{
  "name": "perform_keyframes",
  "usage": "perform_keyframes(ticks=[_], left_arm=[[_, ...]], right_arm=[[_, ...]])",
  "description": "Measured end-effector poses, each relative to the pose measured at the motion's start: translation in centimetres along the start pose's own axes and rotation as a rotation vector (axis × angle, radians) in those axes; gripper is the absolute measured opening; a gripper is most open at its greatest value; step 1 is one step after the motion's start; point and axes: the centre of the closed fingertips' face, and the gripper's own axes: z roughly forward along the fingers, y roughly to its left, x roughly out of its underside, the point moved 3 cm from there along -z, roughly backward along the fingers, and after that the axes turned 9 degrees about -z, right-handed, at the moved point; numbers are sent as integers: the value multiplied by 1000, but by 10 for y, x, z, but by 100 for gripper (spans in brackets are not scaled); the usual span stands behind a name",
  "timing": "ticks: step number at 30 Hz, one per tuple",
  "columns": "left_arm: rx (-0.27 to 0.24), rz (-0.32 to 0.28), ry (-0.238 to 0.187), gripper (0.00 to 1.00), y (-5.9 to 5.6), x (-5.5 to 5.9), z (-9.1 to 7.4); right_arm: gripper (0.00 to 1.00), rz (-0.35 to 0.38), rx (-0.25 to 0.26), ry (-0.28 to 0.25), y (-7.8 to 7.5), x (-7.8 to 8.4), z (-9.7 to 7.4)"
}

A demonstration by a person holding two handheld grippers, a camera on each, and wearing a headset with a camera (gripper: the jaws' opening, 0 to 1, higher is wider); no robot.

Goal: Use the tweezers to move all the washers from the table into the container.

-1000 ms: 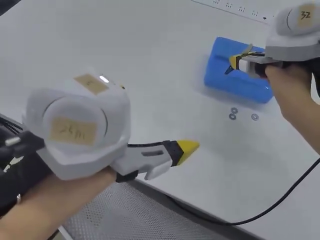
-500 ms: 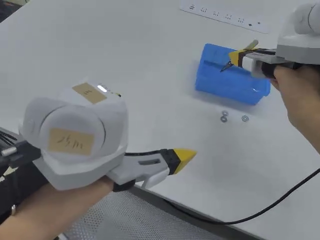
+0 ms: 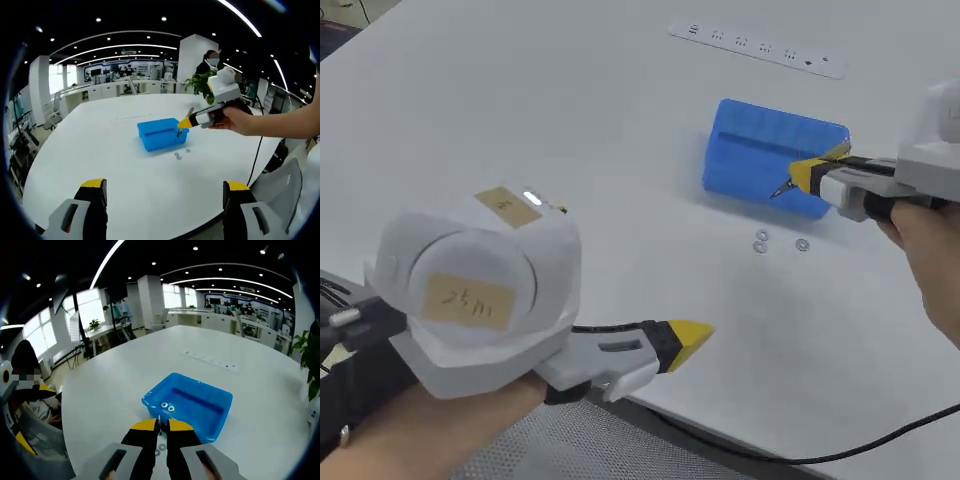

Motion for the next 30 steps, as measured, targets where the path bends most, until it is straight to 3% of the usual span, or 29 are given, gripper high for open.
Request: perform_keyframes(ticks=[5, 11, 24, 30], left_arm=[[-1, -5, 8, 99, -1, 2, 0], [-11, -7, 3, 99, -2, 2, -1], [-11, 15, 23, 99, -1, 8, 0], [-12, 19, 22, 99, 1, 6, 1]], right_arm=[[3, -4, 1, 51, 7, 20, 3], [3, 6, -12, 83, 16, 32, 6], [3, 29, -17, 104, 18, 36, 8], [3, -24, -5, 117, 19, 36, 8]])
